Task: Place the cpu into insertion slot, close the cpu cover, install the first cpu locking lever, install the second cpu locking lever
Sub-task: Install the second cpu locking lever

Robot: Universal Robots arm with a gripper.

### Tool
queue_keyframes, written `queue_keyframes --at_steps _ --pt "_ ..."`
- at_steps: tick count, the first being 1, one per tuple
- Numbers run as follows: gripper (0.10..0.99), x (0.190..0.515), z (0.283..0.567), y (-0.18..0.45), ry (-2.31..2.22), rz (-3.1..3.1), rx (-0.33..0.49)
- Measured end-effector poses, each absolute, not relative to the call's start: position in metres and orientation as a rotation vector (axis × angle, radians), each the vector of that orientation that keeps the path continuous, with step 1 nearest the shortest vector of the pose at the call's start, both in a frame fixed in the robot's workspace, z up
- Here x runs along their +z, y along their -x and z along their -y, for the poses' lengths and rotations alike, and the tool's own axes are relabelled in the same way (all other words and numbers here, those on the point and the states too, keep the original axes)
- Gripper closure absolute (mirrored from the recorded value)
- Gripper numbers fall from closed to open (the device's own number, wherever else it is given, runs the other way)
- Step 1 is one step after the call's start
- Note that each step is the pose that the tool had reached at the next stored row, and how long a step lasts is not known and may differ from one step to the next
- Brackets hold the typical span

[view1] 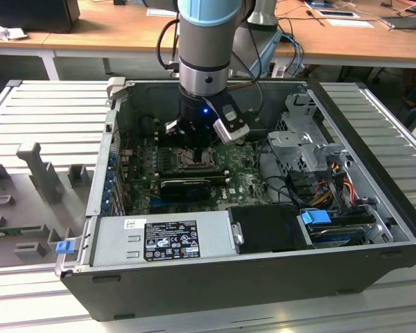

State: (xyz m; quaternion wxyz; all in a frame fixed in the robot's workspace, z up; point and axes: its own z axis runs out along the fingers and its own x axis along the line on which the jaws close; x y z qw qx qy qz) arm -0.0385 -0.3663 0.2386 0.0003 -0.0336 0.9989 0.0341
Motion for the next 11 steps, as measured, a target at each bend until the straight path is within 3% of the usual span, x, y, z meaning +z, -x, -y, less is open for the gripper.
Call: queue_keyframes --at_steps 6,11 --pt "0.980 0.226 0.366 0.051 0.133 -3.137 0.109" --pt "0.980 0.222 0.375 0.057 0.143 -3.128 0.216"
